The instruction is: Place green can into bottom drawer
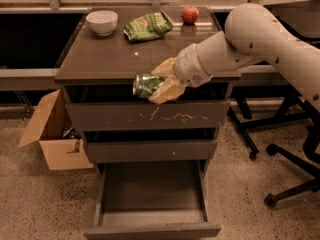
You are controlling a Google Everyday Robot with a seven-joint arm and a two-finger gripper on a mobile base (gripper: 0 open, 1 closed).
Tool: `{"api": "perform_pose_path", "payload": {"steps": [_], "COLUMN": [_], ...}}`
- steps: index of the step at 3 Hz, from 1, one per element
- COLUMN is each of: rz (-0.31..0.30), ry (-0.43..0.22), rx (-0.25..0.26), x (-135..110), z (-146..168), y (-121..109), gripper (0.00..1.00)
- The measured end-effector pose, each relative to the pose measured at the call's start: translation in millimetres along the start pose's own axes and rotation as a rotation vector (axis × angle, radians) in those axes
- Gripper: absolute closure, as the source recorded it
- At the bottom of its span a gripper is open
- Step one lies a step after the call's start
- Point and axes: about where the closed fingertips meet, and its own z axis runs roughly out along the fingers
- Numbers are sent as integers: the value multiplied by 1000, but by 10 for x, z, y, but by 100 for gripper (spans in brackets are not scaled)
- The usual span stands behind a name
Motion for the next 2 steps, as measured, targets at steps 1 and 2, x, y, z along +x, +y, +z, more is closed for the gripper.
{"api": "perform_pose_path", "payload": {"steps": [1, 2], "rz": [27, 38], "ry": [-12, 1], "rx": [-26, -72], "x": [48, 219], "z": [93, 175], "y": [156, 313], "gripper": [100, 100]}}
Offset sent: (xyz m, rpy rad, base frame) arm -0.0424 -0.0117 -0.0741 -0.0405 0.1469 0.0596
